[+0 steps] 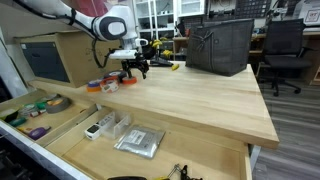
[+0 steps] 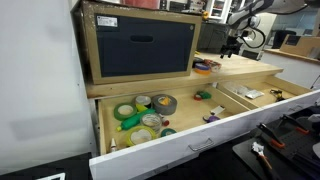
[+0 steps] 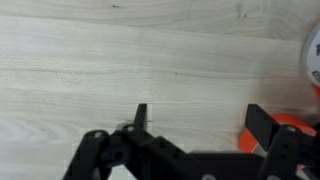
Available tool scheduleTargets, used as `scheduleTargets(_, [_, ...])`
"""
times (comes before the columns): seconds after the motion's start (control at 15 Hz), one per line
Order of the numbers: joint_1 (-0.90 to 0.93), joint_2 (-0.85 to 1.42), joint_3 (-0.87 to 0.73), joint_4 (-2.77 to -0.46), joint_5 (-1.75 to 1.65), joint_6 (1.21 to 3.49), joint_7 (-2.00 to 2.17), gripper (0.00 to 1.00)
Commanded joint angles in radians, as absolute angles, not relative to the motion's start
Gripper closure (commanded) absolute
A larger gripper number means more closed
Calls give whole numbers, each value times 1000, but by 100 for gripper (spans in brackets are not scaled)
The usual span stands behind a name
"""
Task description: Remove the orange tape from the drawer
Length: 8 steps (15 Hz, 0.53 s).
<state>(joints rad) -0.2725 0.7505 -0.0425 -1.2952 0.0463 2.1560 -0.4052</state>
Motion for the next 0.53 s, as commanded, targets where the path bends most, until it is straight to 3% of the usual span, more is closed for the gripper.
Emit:
scheduleTargets(0.0, [-266, 768, -41, -1257, 64, 2166, -295, 0])
scheduleTargets(0.47, [-269, 680, -25, -1340, 62, 2124, -305, 0])
